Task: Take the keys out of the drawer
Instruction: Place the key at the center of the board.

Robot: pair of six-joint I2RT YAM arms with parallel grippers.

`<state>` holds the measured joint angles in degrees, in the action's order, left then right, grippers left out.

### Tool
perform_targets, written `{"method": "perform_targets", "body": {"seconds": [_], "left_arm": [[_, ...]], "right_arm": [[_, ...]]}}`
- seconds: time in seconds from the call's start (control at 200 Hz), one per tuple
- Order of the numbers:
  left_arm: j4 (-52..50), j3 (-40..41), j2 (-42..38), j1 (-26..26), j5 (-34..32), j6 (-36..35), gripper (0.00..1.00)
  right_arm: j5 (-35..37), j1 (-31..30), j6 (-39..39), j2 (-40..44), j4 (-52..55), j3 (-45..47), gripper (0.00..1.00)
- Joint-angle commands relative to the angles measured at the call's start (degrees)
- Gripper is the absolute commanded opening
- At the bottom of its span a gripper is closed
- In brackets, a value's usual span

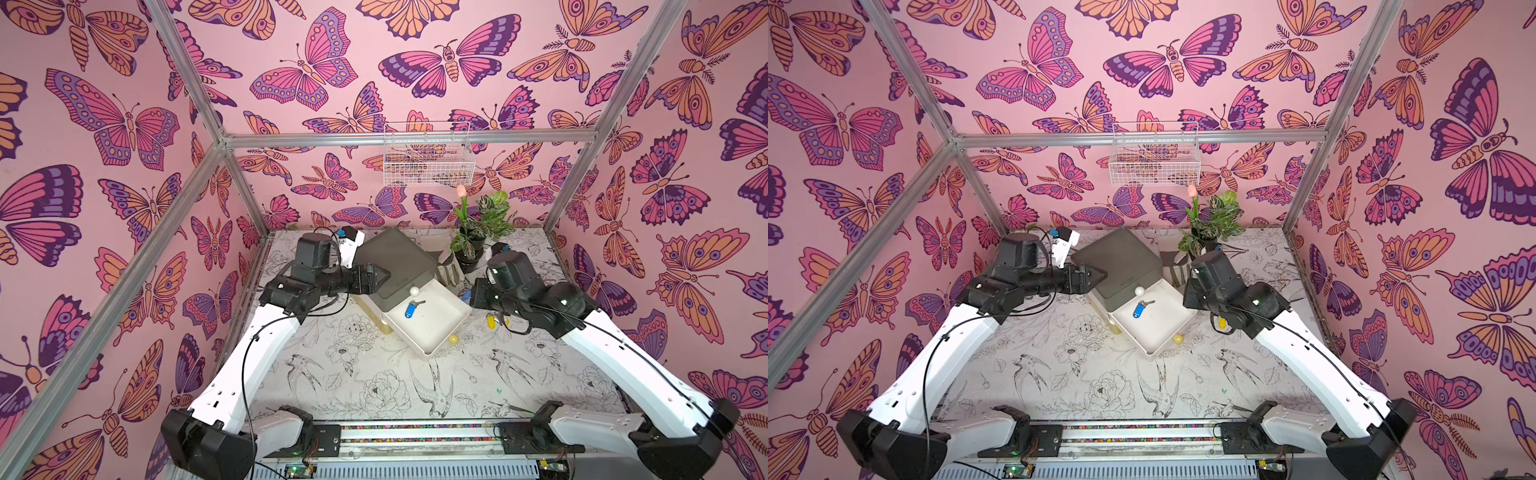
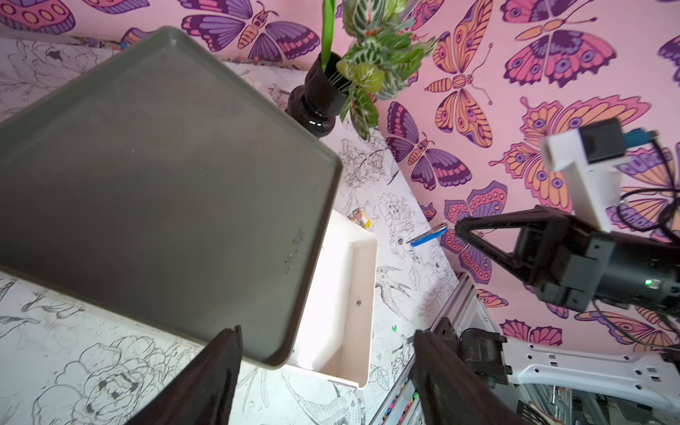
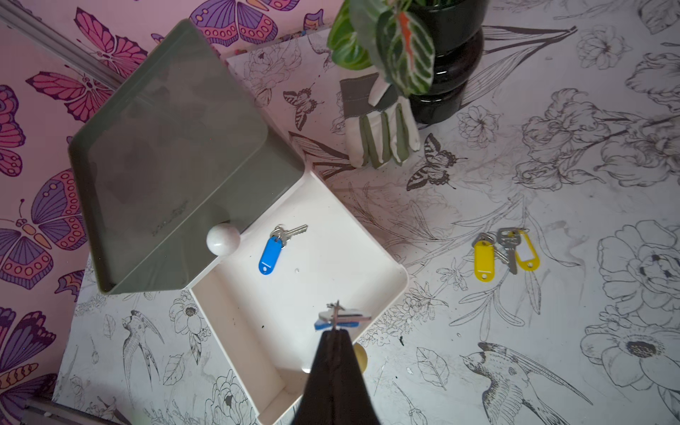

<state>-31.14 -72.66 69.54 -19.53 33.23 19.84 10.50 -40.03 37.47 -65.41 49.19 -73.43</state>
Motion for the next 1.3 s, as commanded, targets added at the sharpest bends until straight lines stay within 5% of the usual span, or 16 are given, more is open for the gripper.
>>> {"method": "perform_targets", "body": {"seconds": [0.0, 0.436, 1.292], "left_arm": [[2.61, 1.78, -0.53, -0.40, 2.73, 1.21, 0.79], [5.45, 3.43, 0.48, -7.17, 1.61, 2.48, 0.79], [5.81, 4.47, 4.92, -11.06, 1.03, 1.26, 0.80]], "right_arm": [[0.44, 2.66, 0.47, 3.44, 4.23, 2.46, 0.00], [-0.95, 8.21, 2.33, 12.67, 7.62, 14.70, 0.00], [-6.98, 9.87, 2.97, 1.41, -1.71, 27.24, 0.00]]}}
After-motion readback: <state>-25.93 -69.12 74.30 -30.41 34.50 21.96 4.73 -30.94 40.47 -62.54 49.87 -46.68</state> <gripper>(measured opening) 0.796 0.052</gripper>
